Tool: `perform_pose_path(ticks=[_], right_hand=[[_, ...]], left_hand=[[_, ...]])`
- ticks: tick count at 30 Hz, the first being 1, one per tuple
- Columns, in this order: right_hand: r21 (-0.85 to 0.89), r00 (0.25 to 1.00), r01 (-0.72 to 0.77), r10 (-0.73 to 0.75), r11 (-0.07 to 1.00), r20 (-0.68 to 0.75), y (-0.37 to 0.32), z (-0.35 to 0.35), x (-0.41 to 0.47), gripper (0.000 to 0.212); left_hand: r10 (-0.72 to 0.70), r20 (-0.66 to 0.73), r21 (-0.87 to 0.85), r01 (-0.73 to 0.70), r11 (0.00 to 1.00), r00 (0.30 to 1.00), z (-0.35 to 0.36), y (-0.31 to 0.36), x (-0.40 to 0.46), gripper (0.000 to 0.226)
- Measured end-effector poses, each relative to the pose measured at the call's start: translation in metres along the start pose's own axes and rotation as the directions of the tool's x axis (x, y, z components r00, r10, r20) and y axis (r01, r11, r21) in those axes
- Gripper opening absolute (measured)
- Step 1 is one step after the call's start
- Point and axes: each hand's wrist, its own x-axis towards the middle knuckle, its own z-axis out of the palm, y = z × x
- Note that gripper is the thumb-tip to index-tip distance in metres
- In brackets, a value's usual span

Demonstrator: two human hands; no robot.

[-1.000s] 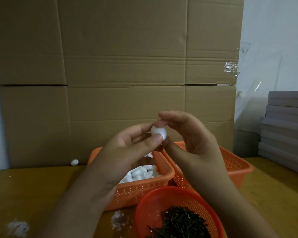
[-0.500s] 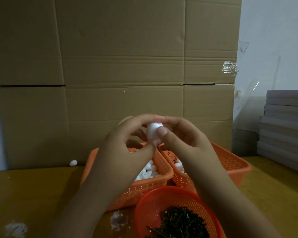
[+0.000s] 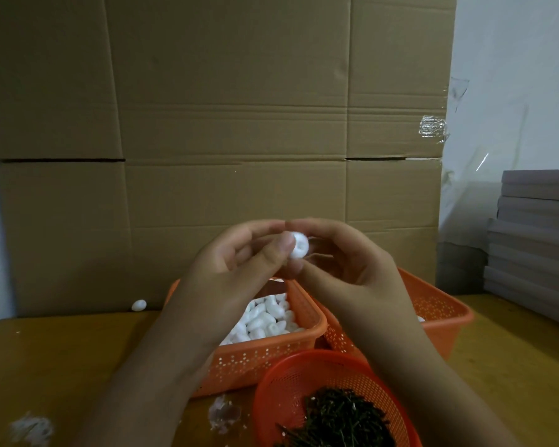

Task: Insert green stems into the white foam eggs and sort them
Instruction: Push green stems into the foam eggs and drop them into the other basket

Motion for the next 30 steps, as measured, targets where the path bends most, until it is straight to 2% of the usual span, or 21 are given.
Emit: perform_pose_path(ticks=[3, 6, 9, 11, 13, 14, 16, 18, 20, 22, 24, 25, 27, 30], right_hand=[[-0.181, 0.998, 0.065, -0.065, 0.981, 0.004, 0.004, 0.004, 0.0, 0.029], [-0.166, 0.997, 0.072, -0.072, 0.983, 0.007, 0.005, 0.003, 0.0, 0.031], [-0.112, 0.999, 0.044, -0.047, 0.993, -0.022, 0.005, 0.003, 0.0, 0.03], [-0.104, 0.999, 0.004, -0.008, 0.995, -0.043, 0.004, 0.001, 0.001, 0.028], [-0.149, 0.997, -0.066, 0.059, 0.987, -0.053, 0.006, -0.005, 0.004, 0.025], [-0.184, 0.993, -0.116, 0.112, 0.976, -0.036, 0.008, -0.009, 0.006, 0.022], [-0.279, 0.969, -0.217, 0.242, 0.935, 0.054, 0.011, -0.016, 0.009, 0.016], [-0.456, 0.931, -0.206, 0.317, 0.866, 0.182, 0.017, -0.021, 0.009, 0.016], [-0.699, 0.855, -0.071, 0.405, 0.711, 0.324, 0.028, -0.02, 0.005, 0.014], [-0.841, 0.69, 0.012, 0.604, 0.541, 0.399, 0.041, -0.016, -0.002, 0.015], [-0.901, 0.493, -0.001, 0.784, 0.433, 0.376, 0.054, -0.01, -0.008, 0.021], [-0.923, 0.438, 0.003, 0.829, 0.384, 0.347, 0.06, -0.008, -0.01, 0.022], [-0.951, 0.423, 0.047, 0.857, 0.304, 0.295, 0.069, -0.005, -0.012, 0.024], [-0.964, 0.442, 0.156, 0.858, 0.216, 0.264, 0.078, -0.003, -0.013, 0.042]], left_hand=[[0.032, 0.044, -0.007, -0.032, 0.999, 0.999, 0.0, 0.0, 0.001, 0.032], [0.072, -0.002, -0.017, -0.072, 0.997, 0.997, -0.001, -0.002, 0.004, 0.037], [0.141, -0.042, 0.097, -0.137, 0.986, 0.989, 0.0, -0.002, 0.004, 0.041], [0.182, -0.076, 0.19, -0.165, 0.968, 0.98, 0.001, -0.002, 0.003, 0.037], [0.211, -0.106, 0.255, -0.178, 0.95, 0.972, 0.001, 0.0, 0.002, 0.021], [0.214, -0.113, 0.264, -0.178, 0.948, 0.97, 0.002, 0.001, 0.001, 0.017], [0.209, -0.122, 0.269, -0.17, 0.948, 0.97, 0.003, 0.002, 0.001, 0.022], [0.219, -0.122, 0.326, -0.17, 0.93, 0.968, 0.004, 0.003, 0.001, 0.028], [0.222, -0.112, 0.385, -0.164, 0.908, 0.968, 0.005, 0.004, 0.001, 0.036], [0.209, -0.119, 0.368, -0.153, 0.917, 0.971, 0.005, 0.005, 0.001, 0.046], [0.177, -0.135, 0.302, -0.13, 0.944, 0.975, 0.004, 0.006, 0.0, 0.047], [0.166, -0.139, 0.268, -0.124, 0.955, 0.976, 0.003, 0.007, 0.0, 0.045], [0.135, -0.121, 0.192, -0.11, 0.975, 0.983, 0.002, 0.008, 0.0, 0.037], [0.052, -0.075, 0.018, -0.051, 0.999, 0.996, -0.001, 0.007, 0.001, 0.026]])
